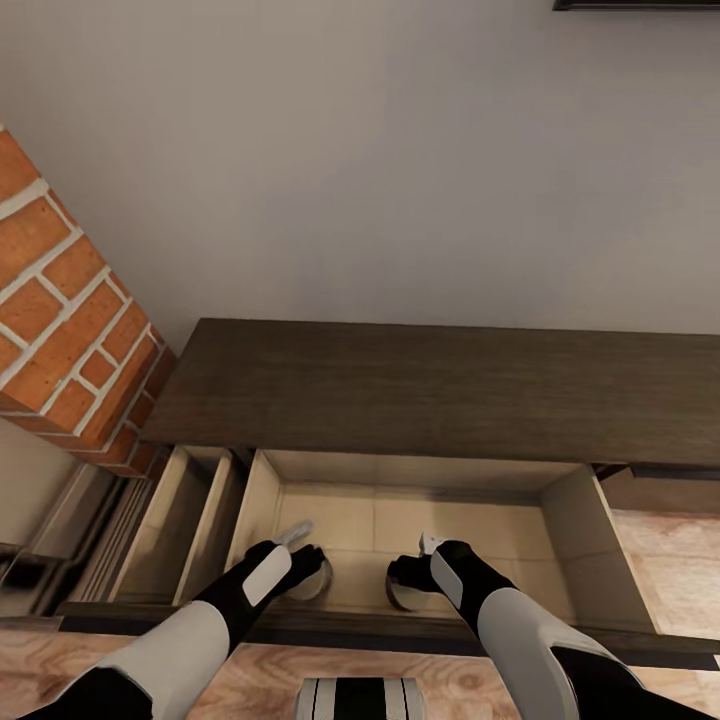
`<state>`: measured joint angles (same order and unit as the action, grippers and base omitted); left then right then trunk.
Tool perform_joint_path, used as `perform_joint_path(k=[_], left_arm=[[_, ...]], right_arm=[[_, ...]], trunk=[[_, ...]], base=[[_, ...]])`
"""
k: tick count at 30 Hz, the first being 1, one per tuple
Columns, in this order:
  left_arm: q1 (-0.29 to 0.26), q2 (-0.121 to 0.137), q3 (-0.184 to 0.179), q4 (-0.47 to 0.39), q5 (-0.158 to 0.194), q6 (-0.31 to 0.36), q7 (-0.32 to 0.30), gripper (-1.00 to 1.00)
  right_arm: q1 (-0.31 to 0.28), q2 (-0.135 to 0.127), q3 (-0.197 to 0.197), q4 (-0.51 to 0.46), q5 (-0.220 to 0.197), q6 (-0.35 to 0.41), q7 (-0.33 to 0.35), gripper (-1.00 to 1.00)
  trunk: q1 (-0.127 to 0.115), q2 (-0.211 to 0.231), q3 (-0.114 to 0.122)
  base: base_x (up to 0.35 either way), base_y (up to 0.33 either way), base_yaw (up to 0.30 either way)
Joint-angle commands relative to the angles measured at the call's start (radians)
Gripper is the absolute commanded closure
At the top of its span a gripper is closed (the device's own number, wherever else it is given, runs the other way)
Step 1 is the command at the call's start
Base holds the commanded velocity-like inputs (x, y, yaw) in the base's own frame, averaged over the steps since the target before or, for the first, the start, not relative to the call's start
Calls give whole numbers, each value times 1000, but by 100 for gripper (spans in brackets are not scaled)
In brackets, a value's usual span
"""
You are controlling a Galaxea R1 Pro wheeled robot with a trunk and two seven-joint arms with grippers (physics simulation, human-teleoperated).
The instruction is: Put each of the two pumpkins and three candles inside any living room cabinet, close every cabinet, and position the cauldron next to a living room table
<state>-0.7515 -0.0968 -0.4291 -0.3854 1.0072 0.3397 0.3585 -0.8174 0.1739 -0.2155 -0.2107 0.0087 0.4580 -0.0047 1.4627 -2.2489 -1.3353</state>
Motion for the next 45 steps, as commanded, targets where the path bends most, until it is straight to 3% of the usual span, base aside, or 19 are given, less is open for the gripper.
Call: perform_joint_path(k=[1,10,20,29,45], left_arm=[[0,1,-8,-13,7,2,9,100],[0,1,-8,-40,6,2,8,100],[-1,-8,-8,26,4,6,16,100],[-6,-9,-8,45,5,4,20,100],[-18,-9,-7,65,5,3,22,100]], right_arm=[[-1,1,-6,-2,0,5,-2,100],[-3,1,-7,-3,-1,4,-9,100],[-3,1,-8,-3,-1,4,-9,100],[-3,1,-9,2,-4,5,-57,100],[-18,1,-10,13,-7,18,-63,100]], trunk=[[0,0,-1],[0,0,-1],[0,0,-1],[0,0,-1],[0,0,-1]], base=[[0,0,0],[0,0,0],[0,0,0],[0,0,0],[0,0,0]])
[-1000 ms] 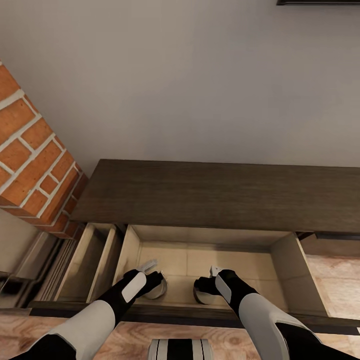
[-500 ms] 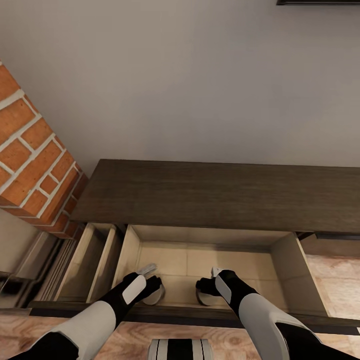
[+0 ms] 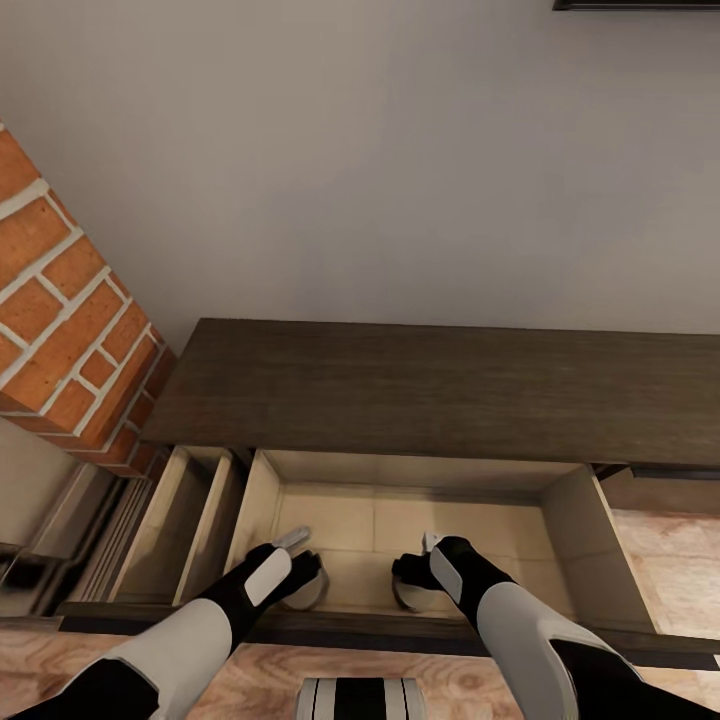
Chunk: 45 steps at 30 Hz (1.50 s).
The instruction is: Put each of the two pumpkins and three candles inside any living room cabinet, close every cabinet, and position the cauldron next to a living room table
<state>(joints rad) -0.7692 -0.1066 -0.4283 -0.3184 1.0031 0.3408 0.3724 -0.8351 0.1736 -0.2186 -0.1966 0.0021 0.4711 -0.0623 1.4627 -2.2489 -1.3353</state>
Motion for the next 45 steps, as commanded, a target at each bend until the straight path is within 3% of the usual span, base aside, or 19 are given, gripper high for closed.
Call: perform_joint_path(k=[1,5,21,22,45], left_arm=[[-5,1,-8,10,9,2,8,100],[-25,1,-7,56,8,1,8,100],[-28,-8,-7,61,8,0,8,100],[-28,-7,-7,61,8,0,8,100],[-29,-7,-7,62,9,-2,8,100]], right_arm=[[-4,1,-7,0,0,5,-6,100],[-25,1,-7,39,-1,6,-9,100],[-38,1,-10,83,-1,3,-27,100],[-38,1,-10,83,-1,3,-27,-100],[-38,1,-10,82,1,-1,-27,-100]], trunk=[[0,0,-1],[0,0,-1],[0,0,-1],[0,0,-1],[0,0,-1]], base=[[0,0,0],[0,0,0],[0,0,0],[0,0,0],[0,0,0]])
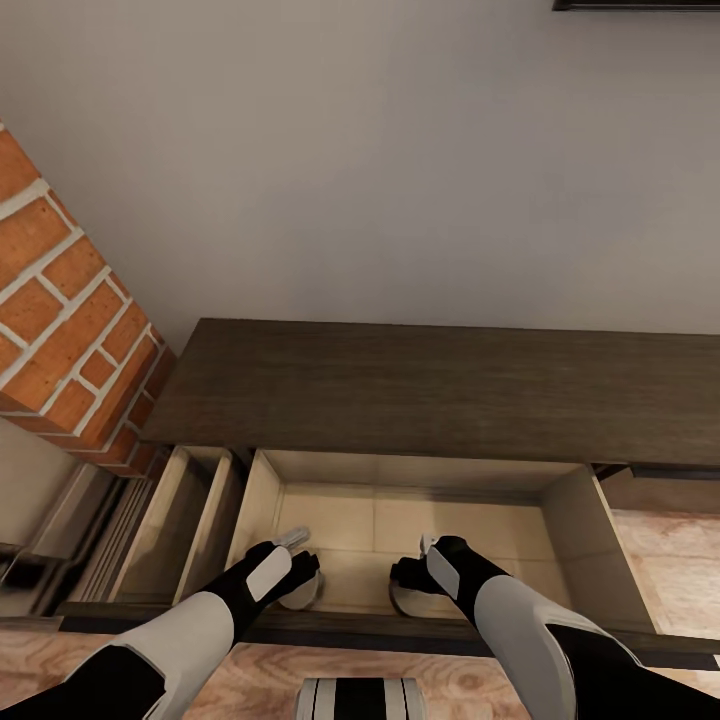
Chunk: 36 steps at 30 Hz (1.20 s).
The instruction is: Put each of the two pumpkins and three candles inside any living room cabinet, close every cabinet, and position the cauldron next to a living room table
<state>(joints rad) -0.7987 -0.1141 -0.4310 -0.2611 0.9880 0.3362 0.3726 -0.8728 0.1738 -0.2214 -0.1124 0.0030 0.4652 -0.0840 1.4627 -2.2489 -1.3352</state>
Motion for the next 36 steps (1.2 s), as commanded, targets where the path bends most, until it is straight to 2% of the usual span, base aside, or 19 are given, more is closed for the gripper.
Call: perform_joint_path(k=[1,8,9,36], left_arm=[[1,1,-5,5,24,3,8,100],[1,1,-5,6,24,4,8,100],[1,1,-5,6,24,4,8,-100],[1,7,-3,-6,24,1,7,-100]], right_arm=[[0,1,-7,-2,0,5,-5,-100],[0,1,-7,-3,0,4,-5,-100],[0,1,-7,-3,0,4,-5,-100],[2,1,-7,-9,3,2,-5,-100]], trunk=[[0,0,-1],[0,0,-1],[0,0,-1],[0,0,-1]], base=[[0,0,0],[0,0,0],[0,0,0],[0,0,0]])
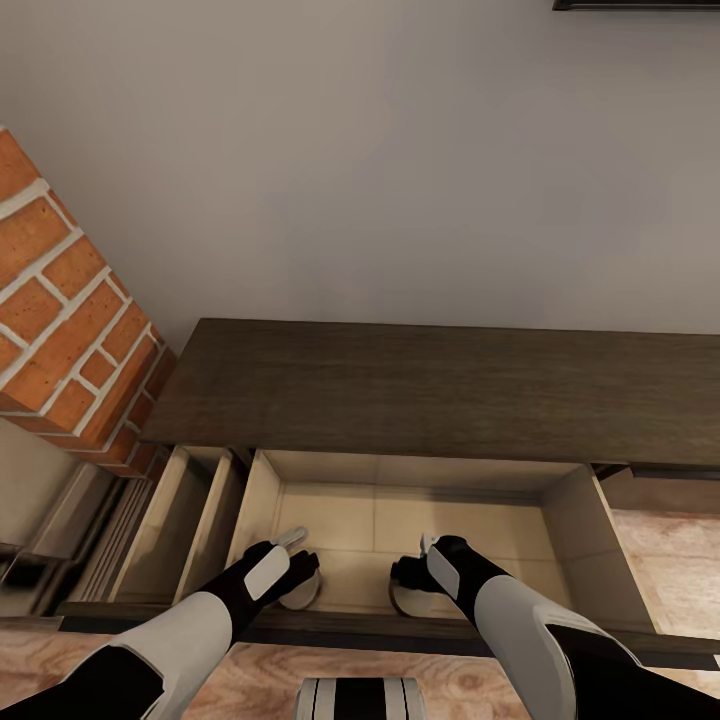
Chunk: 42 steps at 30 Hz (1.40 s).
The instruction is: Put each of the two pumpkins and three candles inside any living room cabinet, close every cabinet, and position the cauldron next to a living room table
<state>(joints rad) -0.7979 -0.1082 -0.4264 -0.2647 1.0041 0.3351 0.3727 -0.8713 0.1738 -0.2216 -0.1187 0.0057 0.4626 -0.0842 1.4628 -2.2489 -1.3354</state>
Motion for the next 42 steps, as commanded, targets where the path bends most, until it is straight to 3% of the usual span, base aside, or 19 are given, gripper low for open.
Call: perform_joint_path(k=[1,18,26,32,42], left_arm=[[0,1,-8,-3,8,2,8,-100],[0,1,-6,-9,12,2,6,-100],[0,4,-5,-89,13,4,13,-100],[0,5,-6,-139,16,5,83,-100],[2,7,-6,-158,19,7,103,-100]], right_arm=[[0,1,-8,-3,0,3,-5,-100],[0,1,-7,-7,2,2,-3,-100],[0,1,-7,-8,2,8,-2,-100],[0,1,-7,-9,2,12,-1,-100],[0,1,-7,-10,2,13,0,-100]], trunk=[[0,0,-1],[0,0,-1],[0,0,-1],[0,0,-1],[0,0,-1]], base=[[0,0,0],[0,0,0],[0,0,0],[0,0,0],[0,0,0]])
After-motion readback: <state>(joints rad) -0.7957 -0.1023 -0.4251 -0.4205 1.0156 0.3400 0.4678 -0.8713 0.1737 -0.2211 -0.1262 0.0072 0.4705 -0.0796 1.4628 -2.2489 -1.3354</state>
